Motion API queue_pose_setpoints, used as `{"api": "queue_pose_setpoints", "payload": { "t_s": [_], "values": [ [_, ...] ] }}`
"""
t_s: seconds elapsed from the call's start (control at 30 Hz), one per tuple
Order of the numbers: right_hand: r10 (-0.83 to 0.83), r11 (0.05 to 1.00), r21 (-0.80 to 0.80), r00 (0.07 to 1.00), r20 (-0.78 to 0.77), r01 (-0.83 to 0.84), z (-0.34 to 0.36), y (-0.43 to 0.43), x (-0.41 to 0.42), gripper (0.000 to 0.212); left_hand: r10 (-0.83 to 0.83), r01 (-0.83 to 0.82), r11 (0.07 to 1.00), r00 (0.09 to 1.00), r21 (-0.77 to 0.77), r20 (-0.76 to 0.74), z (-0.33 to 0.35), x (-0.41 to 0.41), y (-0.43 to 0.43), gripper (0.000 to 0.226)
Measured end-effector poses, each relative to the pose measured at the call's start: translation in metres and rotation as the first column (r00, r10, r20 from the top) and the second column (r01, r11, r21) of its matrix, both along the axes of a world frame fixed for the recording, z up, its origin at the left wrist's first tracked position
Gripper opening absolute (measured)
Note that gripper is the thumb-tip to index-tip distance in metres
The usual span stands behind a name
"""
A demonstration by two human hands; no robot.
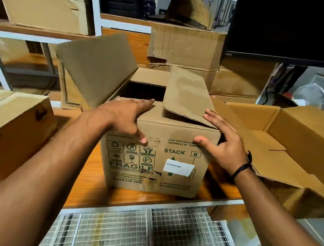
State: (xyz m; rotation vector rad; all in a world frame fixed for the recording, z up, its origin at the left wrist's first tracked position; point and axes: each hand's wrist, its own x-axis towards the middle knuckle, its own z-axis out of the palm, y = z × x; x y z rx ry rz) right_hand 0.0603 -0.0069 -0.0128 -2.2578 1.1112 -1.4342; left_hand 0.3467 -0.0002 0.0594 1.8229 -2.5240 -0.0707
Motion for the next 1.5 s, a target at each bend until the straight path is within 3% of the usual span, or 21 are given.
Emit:
{"api": "queue_pose_setpoints", "payload": {
  "t_s": [0.2,0.4,0.7,0.87,0.97,1.03,1.1,1.17,1.3,1.47,1.5],
  "values": [
    [-0.164,0.977,-0.183,0.939,-0.302,0.112,0.024,0.008,0.004,0.064,0.021,-0.021,0.999,1.0,0.041,0.001,-0.002,-0.001,-0.001,0.106],
    [-0.179,0.984,-0.094,0.803,-0.569,0.153,0.059,0.001,0.049,0.067,0.058,-0.057,0.995,0.998,0.078,-0.01,-0.001,-0.001,0.003,0.103],
    [-0.03,0.999,0.001,0.804,-0.594,0.039,0.057,-0.004,0.058,0.047,0.11,-0.104,0.985,0.993,0.141,-0.032,-0.002,0.007,0.024,0.088],
    [-0.027,1.0,-0.008,0.749,-0.662,0.03,0.07,-0.004,0.069,0.053,0.177,-0.11,0.967,0.939,0.228,-0.295,0.012,0.012,0.021,0.057],
    [-0.059,0.998,-0.066,0.705,-0.707,0.017,0.086,-0.003,0.085,0.057,0.171,-0.129,0.981,0.93,0.146,-0.326,0.019,0.015,-0.002,0.048],
    [-0.103,0.981,-0.185,0.639,-0.762,-0.062,0.097,-0.002,0.101,0.052,0.195,-0.178,0.98,0.939,0.084,-0.283,0.022,0.018,-0.02,0.048],
    [-0.173,0.956,-0.268,0.513,-0.841,-0.117,0.108,-0.004,0.115,0.057,0.209,-0.207,0.978,0.961,0.03,-0.183,0.022,0.019,-0.034,0.052],
    [-0.298,0.929,-0.358,0.387,-0.873,-0.094,0.117,-0.011,0.117,0.048,0.214,-0.216,0.976,0.974,-0.017,-0.081,0.018,0.017,-0.041,0.056],
    [-0.565,0.825,-0.543,0.283,-0.775,0.158,0.137,-0.006,0.097,0.034,0.103,-0.102,0.995,0.994,0.024,-0.046,0.007,0.005,-0.041,0.058],
    [-0.662,0.678,-0.587,0.02,-0.749,0.442,0.154,0.004,0.079,0.033,-0.017,0.036,0.968,0.997,0.247,-0.076,0.004,-0.009,-0.037,0.053],
    [-0.649,0.643,-0.595,-0.07,-0.758,0.482,0.157,0.004,0.079,0.036,-0.017,0.039,0.964,0.996,0.263,-0.089,0.003,-0.008,-0.038,0.053]
  ]
}}
